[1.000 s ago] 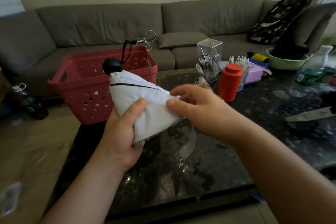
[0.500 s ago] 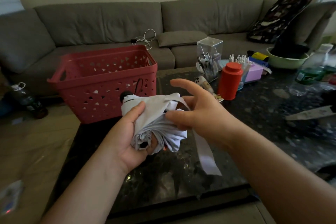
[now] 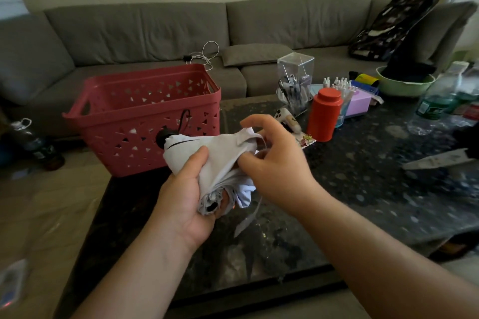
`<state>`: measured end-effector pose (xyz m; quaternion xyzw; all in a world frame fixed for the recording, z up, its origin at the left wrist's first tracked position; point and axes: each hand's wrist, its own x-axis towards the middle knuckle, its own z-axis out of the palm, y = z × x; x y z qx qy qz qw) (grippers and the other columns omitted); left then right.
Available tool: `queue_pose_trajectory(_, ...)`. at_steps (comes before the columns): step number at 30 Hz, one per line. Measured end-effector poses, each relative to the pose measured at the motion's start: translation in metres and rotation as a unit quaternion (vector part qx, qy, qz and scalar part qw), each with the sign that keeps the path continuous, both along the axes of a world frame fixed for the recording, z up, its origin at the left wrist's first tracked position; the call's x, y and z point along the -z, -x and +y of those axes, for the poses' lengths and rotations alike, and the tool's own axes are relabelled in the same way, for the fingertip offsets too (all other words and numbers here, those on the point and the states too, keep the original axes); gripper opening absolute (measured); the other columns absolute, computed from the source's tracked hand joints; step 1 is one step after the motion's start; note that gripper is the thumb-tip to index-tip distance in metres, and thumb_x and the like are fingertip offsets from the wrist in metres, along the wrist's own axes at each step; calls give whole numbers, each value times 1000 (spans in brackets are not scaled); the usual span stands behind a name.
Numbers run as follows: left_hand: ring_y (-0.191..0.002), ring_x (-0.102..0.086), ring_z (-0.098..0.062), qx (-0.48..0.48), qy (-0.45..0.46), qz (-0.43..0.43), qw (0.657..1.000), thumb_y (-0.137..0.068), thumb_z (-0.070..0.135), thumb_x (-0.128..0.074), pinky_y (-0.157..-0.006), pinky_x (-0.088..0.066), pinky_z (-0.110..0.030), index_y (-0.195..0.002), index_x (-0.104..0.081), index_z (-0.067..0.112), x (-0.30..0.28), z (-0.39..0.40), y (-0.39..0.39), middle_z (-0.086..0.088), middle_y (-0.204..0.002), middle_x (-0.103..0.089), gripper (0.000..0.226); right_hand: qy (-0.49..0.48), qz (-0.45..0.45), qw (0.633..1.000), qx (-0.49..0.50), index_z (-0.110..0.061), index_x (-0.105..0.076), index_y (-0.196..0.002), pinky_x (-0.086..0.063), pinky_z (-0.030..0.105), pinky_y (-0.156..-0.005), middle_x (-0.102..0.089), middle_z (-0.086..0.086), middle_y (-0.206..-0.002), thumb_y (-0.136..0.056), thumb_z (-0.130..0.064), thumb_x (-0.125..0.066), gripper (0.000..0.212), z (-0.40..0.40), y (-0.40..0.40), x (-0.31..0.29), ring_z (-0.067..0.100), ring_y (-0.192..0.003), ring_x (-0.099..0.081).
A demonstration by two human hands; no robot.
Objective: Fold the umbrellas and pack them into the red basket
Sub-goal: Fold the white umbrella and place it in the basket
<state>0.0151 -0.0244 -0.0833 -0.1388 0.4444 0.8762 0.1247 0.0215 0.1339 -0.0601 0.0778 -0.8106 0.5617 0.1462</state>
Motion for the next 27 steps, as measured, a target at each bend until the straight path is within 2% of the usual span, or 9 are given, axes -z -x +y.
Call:
queue_pose_trajectory(3, -107, -76, -39, -35, -1, 9, 999, -91, 42, -76, -89, -60, -54, -134, -67, 17, 2, -5, 6, -14, -123, -76, 51, -89, 60, 994, 36, -39, -60, -118, -53, 31, -58, -68, -11, -89, -92, -19, -67, 34, 8, 2, 2, 9, -66, -62)
queue_pose_trajectory(8, -107, -77, -36, -107, 4, 42, 993, -88, 37, -81, -97, -57, -60, -136, -65, 21, 1, -20, 17, -9, -122, -77, 54, 33, 21, 995, 91, -35, -63, -114, -59, 37, -52, -71, 3, -84, -97, -10, -68, 31, 28, 9, -8, 26, -67, -70)
queue_pose_trajectory(10, -109, -76, -35, -111, 23, 52, 992, -87, 40, -81, -97, -56, -60, -137, -65, 22, 2, -22, 16, -8, -124, -77, 56, 52, -19, 997, 54, -36, -59, -125, -61, 32, -58, -72, 4, -89, -95, -7, -69, 43, 29, 6, -12, 24, -72, -71)
queue_pose_trajectory(13, -112, -75, -35, -91, 33, 67, 993, -88, 43, -79, -97, -57, -58, -138, -65, 21, 2, -19, 13, -9, -127, -76, 56, 73, -72, 994, -45, -46, -51, -137, -62, 41, -72, -71, 5, -105, -86, -5, -74, 69, 27, 2, -13, 29, -84, -71)
queue_pose_trajectory(15, -111, -75, -34, -86, 37, 72, 993, -92, 42, -75, -98, -57, -56, -137, -66, 20, 0, -15, 10, -9, -126, -76, 51, 76, -74, 989, -100, -49, -51, -137, -61, 48, -76, -70, 7, -108, -85, -4, -76, 73, 23, 1, -13, 27, -84, -71)
queue_pose_trajectory(19, -111, -75, -36, -63, 39, 68, 995, -94, 44, -71, -100, -56, -55, -138, -65, 19, 2, -7, 5, -13, -126, -76, 51, 69, -19, 991, -110, -37, -65, -131, -63, 37, -74, -74, -2, -109, -94, 3, -69, 55, 11, -3, -12, 19, -77, -72)
queue_pose_trajectory(21, -108, -76, -37, -55, 45, 64, 995, -95, 45, -70, -97, -57, -54, -137, -66, 20, 2, -6, 2, -13, -124, -76, 49, 82, -12, 989, -121, -47, -62, -131, -63, 54, -79, -72, 6, -113, -94, 5, -69, 64, 8, -5, -10, 37, -82, -72)
queue_pose_trajectory(24, -108, -76, -35, -54, 37, 71, 995, -93, 43, -71, -97, -57, -55, -136, -67, 20, 2, -3, 1, -11, -122, -77, 49, 115, -15, 987, -114, -64, -64, -110, -64, 46, -79, -71, 11, -102, -94, 6, -65, 72, 7, -4, -7, 35, -74, -69)
queue_pose_trajectory(27, -110, -76, -35, -62, 17, 79, 995, -85, 41, -75, -96, -58, -52, -138, -65, 20, -1, -3, 1, -11, -125, -76, 59, 133, -12, 988, -77, -31, -75, -87, -60, 49, -71, -72, 12, -88, -90, 9, -66, 41, 7, 2, -3, 29, -69, -67)
